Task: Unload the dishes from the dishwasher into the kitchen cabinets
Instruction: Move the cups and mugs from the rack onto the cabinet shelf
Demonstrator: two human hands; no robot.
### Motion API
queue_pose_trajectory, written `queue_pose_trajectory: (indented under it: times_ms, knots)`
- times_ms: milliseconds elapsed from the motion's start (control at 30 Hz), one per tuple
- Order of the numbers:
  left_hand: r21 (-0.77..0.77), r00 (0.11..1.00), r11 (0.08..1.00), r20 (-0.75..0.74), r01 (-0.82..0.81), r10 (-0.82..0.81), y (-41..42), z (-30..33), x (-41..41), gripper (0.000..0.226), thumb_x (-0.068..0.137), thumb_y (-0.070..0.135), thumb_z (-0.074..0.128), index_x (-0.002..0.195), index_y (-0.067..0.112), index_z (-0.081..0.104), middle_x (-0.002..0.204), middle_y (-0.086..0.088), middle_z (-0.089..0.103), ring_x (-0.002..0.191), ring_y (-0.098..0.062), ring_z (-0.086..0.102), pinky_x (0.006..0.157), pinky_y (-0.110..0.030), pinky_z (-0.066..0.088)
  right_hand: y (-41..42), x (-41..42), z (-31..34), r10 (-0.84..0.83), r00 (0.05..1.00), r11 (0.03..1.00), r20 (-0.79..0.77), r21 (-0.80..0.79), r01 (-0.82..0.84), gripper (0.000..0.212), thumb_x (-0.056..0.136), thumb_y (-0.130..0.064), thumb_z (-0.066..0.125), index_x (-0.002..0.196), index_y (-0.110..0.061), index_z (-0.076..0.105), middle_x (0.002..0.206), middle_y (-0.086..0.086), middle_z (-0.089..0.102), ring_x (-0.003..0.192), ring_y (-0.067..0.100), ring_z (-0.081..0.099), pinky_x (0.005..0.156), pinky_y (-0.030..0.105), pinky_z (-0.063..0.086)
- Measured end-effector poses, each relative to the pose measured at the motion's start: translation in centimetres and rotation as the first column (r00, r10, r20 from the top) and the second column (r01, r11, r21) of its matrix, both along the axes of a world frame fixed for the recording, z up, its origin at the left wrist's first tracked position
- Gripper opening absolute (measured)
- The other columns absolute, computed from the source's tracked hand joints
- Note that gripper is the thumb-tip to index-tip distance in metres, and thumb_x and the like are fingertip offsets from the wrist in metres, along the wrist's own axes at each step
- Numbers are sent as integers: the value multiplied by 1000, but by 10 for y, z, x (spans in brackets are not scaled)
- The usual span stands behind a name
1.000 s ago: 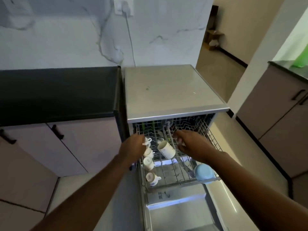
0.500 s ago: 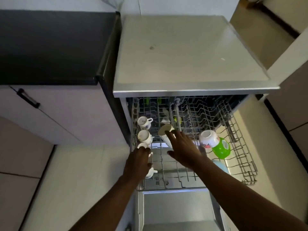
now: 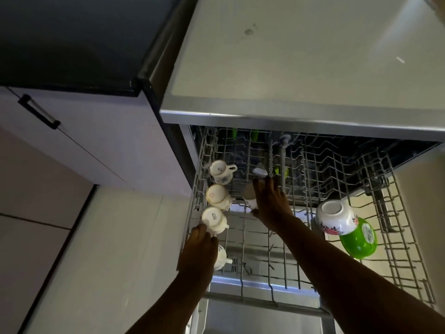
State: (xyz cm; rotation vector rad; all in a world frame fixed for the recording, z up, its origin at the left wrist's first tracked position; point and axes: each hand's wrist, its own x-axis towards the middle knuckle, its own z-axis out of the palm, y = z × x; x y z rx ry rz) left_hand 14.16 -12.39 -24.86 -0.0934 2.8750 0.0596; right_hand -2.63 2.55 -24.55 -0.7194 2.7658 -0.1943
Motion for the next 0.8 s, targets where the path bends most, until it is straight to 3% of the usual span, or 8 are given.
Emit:
queue_pose_trajectory:
  times_ms: [67, 133, 233, 433, 600, 700, 800]
  knots:
    - [49, 999, 998, -20, -37, 38, 0, 4, -2, 60, 30, 44, 93, 77, 13, 72, 91, -9, 72, 80, -25, 69, 66, -33, 57, 4, -4, 2, 15, 1000, 998, 13, -65, -14, 94, 70, -28, 81, 145, -16, 26, 147, 18, 24, 126, 37, 41, 100, 46, 43]
    - [170, 994, 980, -5, -107, 109, 2, 16, -9, 68, 46, 51, 84, 99, 13, 67, 102, -5, 68, 89, -22, 64, 74, -32, 54, 8, -5, 6, 24, 1000, 994, 11, -106, -23, 94, 67, -24, 83, 144, -17, 29, 148, 15, 25, 124, 35, 44, 96, 43, 47]
    - [287, 974, 932, 20, -222, 226, 3, 50, -22, 69, 69, 50, 71, 126, 19, 48, 121, 0, 52, 105, -18, 56, 85, -28, 49, 15, 5, 26, 60, 997, 992, -39, -109, -64, 92, 66, -23, 82, 142, -18, 30, 148, 11, 27, 127, 31, 41, 97, 39, 47]
    - [351, 937, 879, -13, -322, 348, -22, 152, -32, 65, 67, 35, 78, 120, 17, 46, 117, -8, 39, 100, -29, 58, 80, -35, 51, 19, 44, 102, 202, 979, 975, -19, -89, -203, 95, 71, -32, 77, 147, -21, 21, 150, 8, 26, 134, 29, 34, 106, 41, 40]
    - [460, 912, 839, -131, -291, 388, -78, 233, -25, 54, 64, 32, 82, 102, 16, 48, 106, -9, 54, 91, -23, 57, 67, -25, 41, -11, 71, 169, 294, 956, 949, -4, -121, -292, 103, 72, -37, 76, 151, -23, 11, 154, 6, 23, 136, 27, 32, 110, 41, 36]
    - [530, 868, 810, -246, -252, 431, -121, 285, -9, 57, 64, 38, 81, 109, 21, 49, 106, -2, 54, 93, -18, 55, 68, -23, 40, -53, 91, 207, 276, 958, 945, -82, -159, -286, 103, 67, -41, 77, 149, -22, 18, 150, 2, 28, 134, 26, 35, 108, 39, 35]
    - [546, 808, 794, -321, -268, 494, -173, 340, 13, 57, 67, 41, 78, 111, 22, 47, 107, 1, 49, 97, -21, 54, 73, -27, 41, -108, 106, 242, 238, 961, 943, -140, -204, -263, 101, 60, -42, 77, 145, -22, 26, 140, 1, 36, 124, 26, 44, 97, 35, 41]
